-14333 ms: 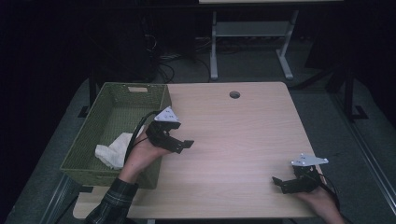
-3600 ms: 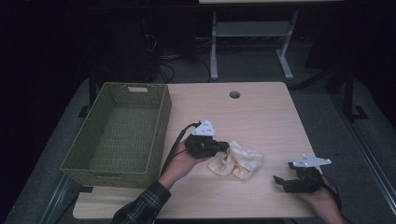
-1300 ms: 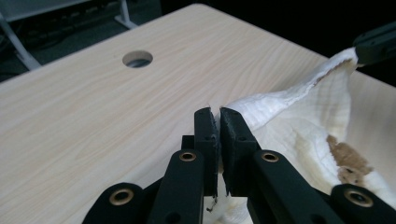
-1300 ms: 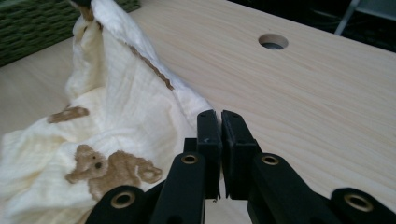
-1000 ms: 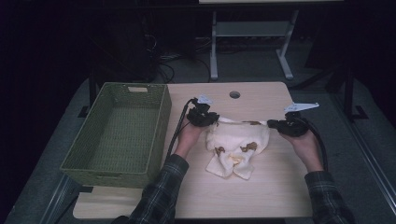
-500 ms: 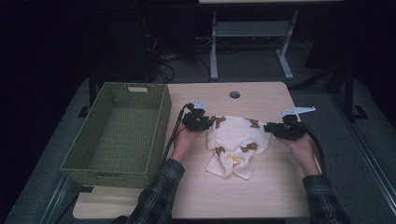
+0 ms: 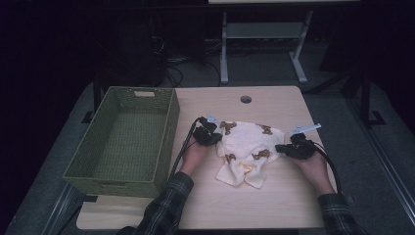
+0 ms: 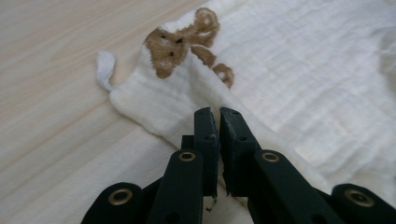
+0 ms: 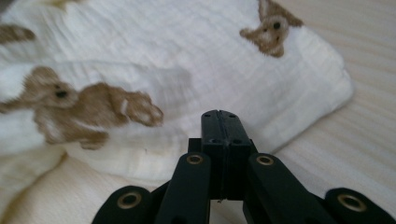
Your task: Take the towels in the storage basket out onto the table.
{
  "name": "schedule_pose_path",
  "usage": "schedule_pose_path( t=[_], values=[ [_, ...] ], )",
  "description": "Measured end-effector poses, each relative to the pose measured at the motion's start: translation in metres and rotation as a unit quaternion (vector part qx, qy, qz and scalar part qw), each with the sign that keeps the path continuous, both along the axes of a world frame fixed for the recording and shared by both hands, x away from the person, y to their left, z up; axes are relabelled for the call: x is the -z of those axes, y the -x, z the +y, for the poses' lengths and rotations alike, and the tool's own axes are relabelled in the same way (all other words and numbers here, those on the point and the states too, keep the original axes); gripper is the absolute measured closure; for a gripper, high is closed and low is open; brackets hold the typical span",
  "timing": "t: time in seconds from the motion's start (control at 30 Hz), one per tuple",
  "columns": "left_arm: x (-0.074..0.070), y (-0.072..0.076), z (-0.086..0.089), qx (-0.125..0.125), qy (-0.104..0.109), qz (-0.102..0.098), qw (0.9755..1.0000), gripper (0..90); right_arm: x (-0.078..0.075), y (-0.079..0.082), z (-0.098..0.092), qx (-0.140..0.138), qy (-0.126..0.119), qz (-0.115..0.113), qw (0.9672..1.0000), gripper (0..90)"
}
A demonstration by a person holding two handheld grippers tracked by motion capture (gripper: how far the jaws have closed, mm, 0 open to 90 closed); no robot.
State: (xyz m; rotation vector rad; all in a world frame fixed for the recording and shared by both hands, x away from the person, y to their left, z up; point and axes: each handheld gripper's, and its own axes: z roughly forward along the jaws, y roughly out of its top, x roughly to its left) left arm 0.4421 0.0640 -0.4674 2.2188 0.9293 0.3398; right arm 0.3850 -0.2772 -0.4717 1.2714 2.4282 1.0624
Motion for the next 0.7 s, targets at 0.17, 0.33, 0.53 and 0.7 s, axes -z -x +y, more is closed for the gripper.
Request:
schedule_pose_path(
  t=[0.17,0.33,0.53,0.7],
  values=[
    [0.0,-0.005,0.008,-0.019,-0.01,-0.007,0.9998,85.6,-0.001,-0.001,-0.004,0.004,0.014,-0.006,0.9999,89.9],
    [-0.002,-0.01,0.017,-0.042,-0.035,-0.016,0.9984,85.7,-0.002,-0.003,-0.014,0.023,0.03,-0.014,0.9992,89.9],
    [-0.004,-0.005,0.015,-0.04,-0.034,-0.016,0.9985,80.9,-0.005,-0.002,-0.021,0.038,0.013,-0.015,0.9991,83.2],
    [-0.012,0.01,0.011,-0.021,-0.002,-0.001,0.9998,76.2,-0.016,0.01,-0.02,0.027,-0.012,-0.02,0.9994,79.4]
  ],
)
